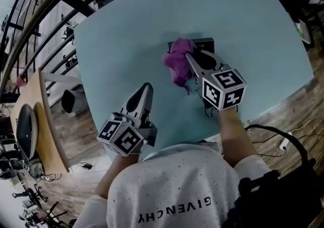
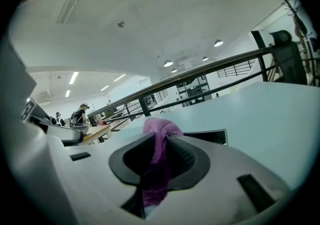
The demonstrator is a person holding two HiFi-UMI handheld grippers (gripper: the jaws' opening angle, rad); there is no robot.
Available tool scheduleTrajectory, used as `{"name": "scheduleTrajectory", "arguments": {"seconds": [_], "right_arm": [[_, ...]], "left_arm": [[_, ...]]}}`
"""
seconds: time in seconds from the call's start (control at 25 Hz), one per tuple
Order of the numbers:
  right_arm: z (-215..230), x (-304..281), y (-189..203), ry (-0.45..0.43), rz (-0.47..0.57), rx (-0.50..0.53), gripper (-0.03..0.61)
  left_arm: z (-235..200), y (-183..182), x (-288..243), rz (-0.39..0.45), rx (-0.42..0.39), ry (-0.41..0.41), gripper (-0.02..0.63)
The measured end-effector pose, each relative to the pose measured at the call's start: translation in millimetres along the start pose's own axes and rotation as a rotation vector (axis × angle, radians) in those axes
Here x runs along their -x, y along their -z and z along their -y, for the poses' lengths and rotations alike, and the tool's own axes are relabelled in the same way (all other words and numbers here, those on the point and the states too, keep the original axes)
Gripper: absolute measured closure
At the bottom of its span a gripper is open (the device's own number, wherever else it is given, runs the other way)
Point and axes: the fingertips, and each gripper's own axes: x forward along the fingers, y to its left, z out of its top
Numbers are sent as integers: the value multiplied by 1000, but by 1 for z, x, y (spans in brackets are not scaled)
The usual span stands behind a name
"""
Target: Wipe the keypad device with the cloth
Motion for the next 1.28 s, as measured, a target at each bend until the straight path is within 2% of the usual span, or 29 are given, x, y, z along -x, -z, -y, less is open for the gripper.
{"name": "scheduleTrajectory", "arguments": {"seconds": [0.24, 0.52, 1.08, 1.28], "right_arm": [[26, 14, 1, 67, 15, -48, 500], [47, 26, -4, 106, 41, -92, 500], [78, 50, 0, 158, 58, -109, 497], [85, 54, 2, 180, 58, -124, 494]], "left_arm": [[3, -1, 0, 4, -5, 2, 608], [7, -1, -1, -6, -41, -5, 608], [8, 14, -14, -10, 18, -15, 609], [14, 16, -13, -37, -76, -12, 609]]}}
